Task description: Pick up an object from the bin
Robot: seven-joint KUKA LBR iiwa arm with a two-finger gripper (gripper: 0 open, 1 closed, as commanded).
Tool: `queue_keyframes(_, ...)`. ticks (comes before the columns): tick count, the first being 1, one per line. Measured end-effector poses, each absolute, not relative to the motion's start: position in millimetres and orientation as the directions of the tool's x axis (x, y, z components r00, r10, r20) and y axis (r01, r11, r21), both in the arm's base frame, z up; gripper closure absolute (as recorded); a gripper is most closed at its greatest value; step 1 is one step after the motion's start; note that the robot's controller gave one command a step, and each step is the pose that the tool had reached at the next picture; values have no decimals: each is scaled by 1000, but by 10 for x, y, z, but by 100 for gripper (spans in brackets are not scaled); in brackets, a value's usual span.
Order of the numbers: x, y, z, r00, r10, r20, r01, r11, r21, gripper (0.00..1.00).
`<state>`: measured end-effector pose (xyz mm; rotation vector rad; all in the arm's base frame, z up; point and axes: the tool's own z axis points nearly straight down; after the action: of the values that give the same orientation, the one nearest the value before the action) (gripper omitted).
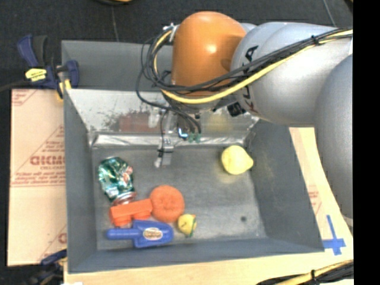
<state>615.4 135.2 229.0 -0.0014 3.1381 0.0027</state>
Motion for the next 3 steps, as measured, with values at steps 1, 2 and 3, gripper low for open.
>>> queue_keyframes(1, 5949, 1378, 1868, -993, -117, -7, -117, 993, 0, 0)
queue_keyframes(2, 5756, 1355, 1120, -968, -252, -12, -252, 968, -1, 0)
queue_keyframes(3, 5787, 991, 890, -987, -163, -8, -163, 987, 3, 0)
